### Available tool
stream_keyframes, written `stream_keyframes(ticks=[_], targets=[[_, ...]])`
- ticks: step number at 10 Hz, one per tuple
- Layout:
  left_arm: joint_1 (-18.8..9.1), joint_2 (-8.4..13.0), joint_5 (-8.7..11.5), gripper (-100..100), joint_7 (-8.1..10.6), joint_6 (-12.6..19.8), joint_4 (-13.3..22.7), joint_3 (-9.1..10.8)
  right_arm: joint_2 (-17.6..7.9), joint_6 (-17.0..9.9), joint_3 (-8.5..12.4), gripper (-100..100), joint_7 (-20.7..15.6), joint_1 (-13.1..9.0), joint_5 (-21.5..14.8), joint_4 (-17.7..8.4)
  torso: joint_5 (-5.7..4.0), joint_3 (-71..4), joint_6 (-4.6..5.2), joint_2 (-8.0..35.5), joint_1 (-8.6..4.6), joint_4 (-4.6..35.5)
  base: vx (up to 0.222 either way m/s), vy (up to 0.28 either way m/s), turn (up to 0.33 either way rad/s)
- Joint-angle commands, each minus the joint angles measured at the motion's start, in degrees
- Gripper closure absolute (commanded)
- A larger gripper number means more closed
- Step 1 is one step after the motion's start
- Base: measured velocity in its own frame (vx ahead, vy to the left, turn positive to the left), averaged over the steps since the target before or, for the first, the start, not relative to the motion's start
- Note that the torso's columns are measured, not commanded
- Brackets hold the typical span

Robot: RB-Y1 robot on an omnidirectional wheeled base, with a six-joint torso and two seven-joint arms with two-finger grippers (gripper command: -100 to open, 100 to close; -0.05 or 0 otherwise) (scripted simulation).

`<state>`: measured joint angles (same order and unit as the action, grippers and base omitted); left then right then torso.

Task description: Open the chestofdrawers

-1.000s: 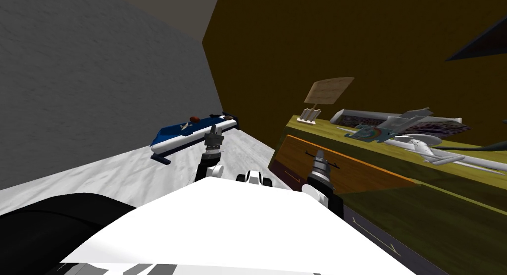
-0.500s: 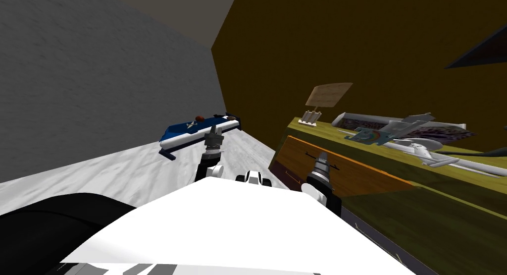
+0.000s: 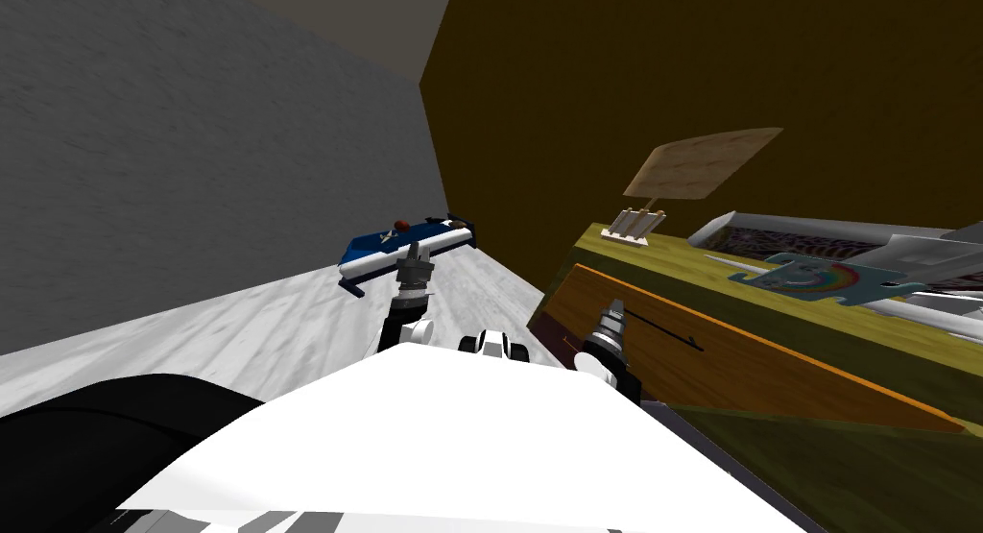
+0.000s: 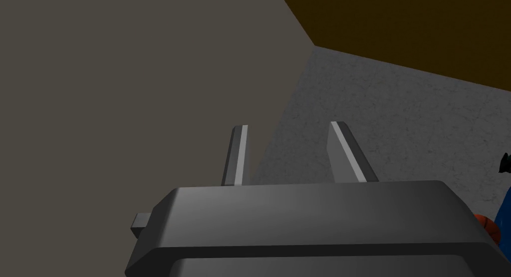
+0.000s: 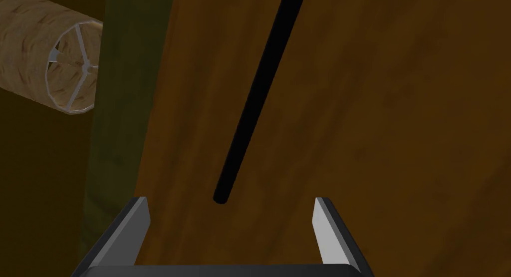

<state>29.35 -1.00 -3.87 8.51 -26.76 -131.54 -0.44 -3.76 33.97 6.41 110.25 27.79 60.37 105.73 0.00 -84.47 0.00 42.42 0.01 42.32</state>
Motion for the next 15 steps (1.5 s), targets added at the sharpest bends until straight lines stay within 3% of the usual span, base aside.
stream_keyframes(ticks=[1, 3, 4, 5, 6, 7, 11, 15], targets=[[0.0, 0.0, 0.0, 0, 0.00, 0.0, 0.0, 0.00, 1.0, -0.1, 0.1, -100, 0.7, -0.2, 0.5, -0.2, 0.01, 0.1, 0.01, 0.1, -0.01, 0.0, 0.000, 0.000, 0.000], [0.0, 0.0, 0.0, 0, 0.00, 0.0, 0.0, 0.00, 1.2, -2.5, 1.1, -100, -0.4, 0.4, 1.8, 2.1, 0.00, -0.1, 0.02, -0.2, -0.07, 0.0, 0.070, -0.019, -0.057], [0.0, 0.0, 0.0, 0, 0.00, 0.0, 0.0, 0.00, 1.1, -1.8, 0.9, -100, -0.1, 0.2, 1.5, 1.5, -0.01, -0.3, -0.01, -0.4, -0.05, -0.1, 0.045, -0.007, -0.005], [0.0, 0.0, 0.0, 0, 0.00, 0.0, 0.0, 0.00, 1.1, -0.4, 0.2, 100, 0.7, -0.2, 0.7, 0.0, 0.00, -0.2, -0.01, -0.2, 0.01, -0.1, -0.038, 0.014, 0.065], [0.0, 0.0, 0.0, 0, 0.00, 0.0, 0.0, 0.00, 1.1, -1.3, 0.6, 100, 0.2, -0.1, 1.1, 0.7, 0.02, 0.0, -0.02, 0.1, 0.09, 0.0, -0.021, 0.012, 0.036], [0.0, 0.0, 0.0, 0, 0.00, 0.0, 0.0, -0.01, -0.6, -0.8, 0.2, -100, 1.1, -0.3, 1.2, 1.0, -0.20, 0.0, 0.13, -0.1, -0.25, -0.1, -0.009, 0.011, 0.022], [0.0, 0.0, 0.0, 0, 0.00, 0.0, 0.0, 0.00, -3.3, 0.2, -0.4, -100, 5.3, -0.1, 2.7, 1.9, -0.05, -0.2, 0.13, -0.3, -0.48, -0.1, -0.027, -0.016, 0.035], [0.0, 0.0, 0.0, 0, 0.00, 0.0, 0.0, 0.00, -3.1, 1.2, -1.1, -100, 9.4, 0.1, 4.1, 2.5, -0.75, -0.3, 0.24, -0.7, -1.35, -0.5, -0.019, -0.021, 0.030]])
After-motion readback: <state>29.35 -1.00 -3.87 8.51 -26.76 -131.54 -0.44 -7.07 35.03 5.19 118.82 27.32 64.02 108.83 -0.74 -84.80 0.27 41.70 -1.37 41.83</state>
